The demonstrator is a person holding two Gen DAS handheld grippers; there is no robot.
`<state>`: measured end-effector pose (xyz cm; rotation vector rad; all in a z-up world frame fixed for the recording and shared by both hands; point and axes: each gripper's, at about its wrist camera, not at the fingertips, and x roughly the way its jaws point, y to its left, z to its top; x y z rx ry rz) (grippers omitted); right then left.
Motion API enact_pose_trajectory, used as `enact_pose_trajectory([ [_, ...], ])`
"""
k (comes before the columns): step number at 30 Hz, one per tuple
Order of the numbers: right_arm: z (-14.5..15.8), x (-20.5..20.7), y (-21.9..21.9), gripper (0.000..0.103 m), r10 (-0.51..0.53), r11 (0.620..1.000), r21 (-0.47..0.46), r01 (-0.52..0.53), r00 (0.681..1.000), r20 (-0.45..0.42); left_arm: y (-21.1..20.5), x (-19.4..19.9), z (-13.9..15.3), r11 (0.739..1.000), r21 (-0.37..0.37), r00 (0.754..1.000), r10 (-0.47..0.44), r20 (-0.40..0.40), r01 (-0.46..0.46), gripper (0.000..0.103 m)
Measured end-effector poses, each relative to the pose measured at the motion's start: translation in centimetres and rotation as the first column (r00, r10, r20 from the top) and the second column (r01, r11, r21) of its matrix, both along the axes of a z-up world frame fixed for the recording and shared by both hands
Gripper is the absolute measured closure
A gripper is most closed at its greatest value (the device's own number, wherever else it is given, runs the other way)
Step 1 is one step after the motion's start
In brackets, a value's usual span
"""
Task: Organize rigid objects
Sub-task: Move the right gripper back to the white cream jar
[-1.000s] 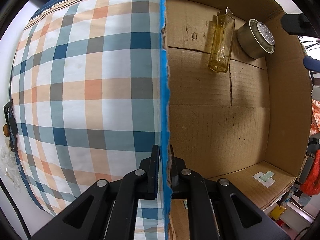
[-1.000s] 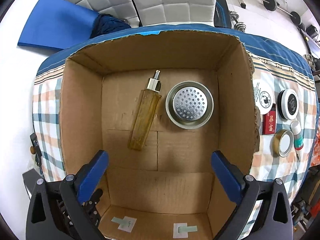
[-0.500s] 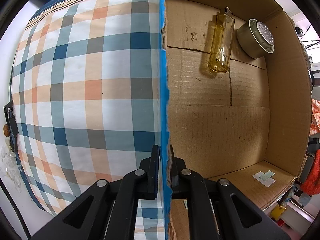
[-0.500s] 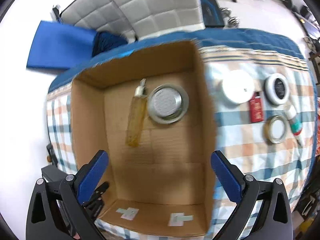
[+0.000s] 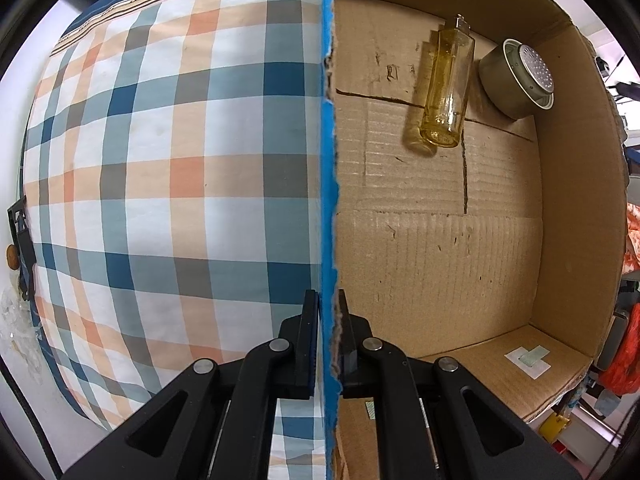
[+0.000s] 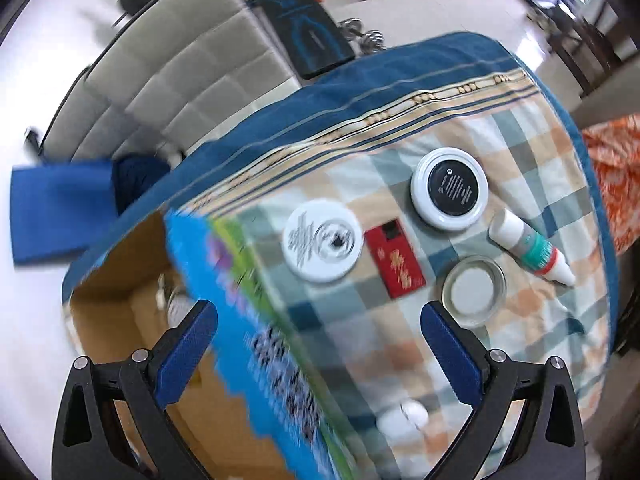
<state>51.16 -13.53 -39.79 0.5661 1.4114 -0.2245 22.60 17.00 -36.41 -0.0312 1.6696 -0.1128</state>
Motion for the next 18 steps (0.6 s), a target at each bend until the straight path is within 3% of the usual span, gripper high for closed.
enact_pose_trajectory([
  [4, -2.8, 1.6, -0.2, 0.029, -0.063, 0.996, 0.057, 0.064, 0.998, -0.022, 0.2, 0.2, -0.1, 1.000, -0.002, 1.000, 0.012, -0.005, -0.012, 0.098],
  [9, -5.8, 3.6, 0.2, 0.030, -0.080, 0.994, 0.068, 0.084, 0.995, -0.062, 0.4, 0.4, -0.2, 1.000, 0.000, 1.000, 0.020, -0.009, -0.020, 0.098],
  [12, -5.8, 4.9, 0.9, 0.029, -0.049, 0.999, -0.011, 0.049, 0.997, -0.053, 0.5, 0.6, -0.2, 1.000, -0.003, 1.000, 0.023, -0.012, -0.023, 0.098],
  [18, -6.7, 6.5, 1.5, 0.029, 0.002, 0.994, -0.110, -0.019, 0.989, -0.148, 0.5, 0.6, -0.2, 1.000, -0.004, 1.000, 0.024, -0.011, -0.024, 0.098],
])
